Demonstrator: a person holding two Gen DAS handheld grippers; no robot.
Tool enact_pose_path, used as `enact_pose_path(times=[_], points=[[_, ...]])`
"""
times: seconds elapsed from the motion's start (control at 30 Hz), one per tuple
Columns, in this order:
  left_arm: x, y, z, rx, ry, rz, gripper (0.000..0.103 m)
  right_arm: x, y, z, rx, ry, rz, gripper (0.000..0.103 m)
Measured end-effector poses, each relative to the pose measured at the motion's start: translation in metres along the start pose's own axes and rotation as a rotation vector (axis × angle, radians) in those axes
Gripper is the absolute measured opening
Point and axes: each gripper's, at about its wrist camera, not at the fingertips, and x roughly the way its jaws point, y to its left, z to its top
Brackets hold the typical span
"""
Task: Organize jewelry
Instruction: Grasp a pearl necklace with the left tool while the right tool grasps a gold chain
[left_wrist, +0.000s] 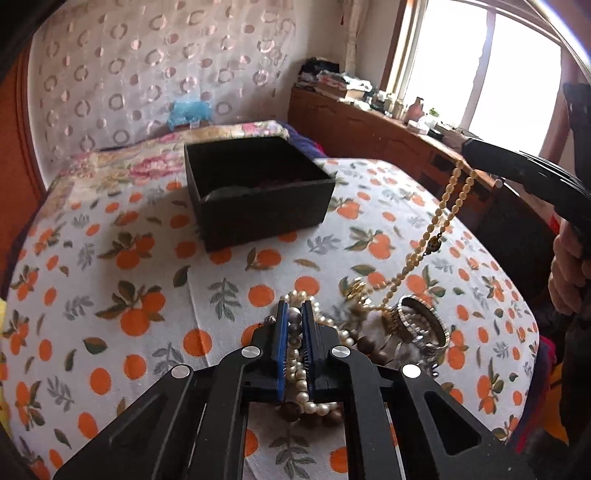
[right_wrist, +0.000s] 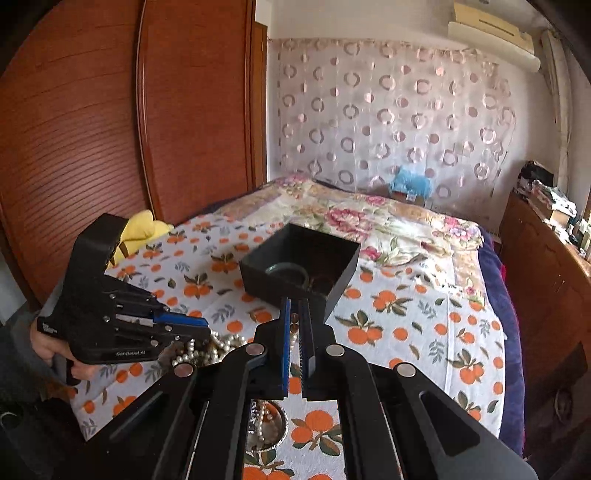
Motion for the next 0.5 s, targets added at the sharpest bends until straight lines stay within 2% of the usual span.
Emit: enact_pose_path(times=[0.23,0.5], points=[[-0.034,-0.017,0.017,0.030,-0.088,-0.017,0.007,-0.014,0.001,0.016,-0.012,-0.041,-0.014,0.005],[-0.059,-0.026,0.037,0.055,-0.147,-0.010,0.007,-0.028,0.002,0.034,-0.022,-0.083,-0.024,0.005]])
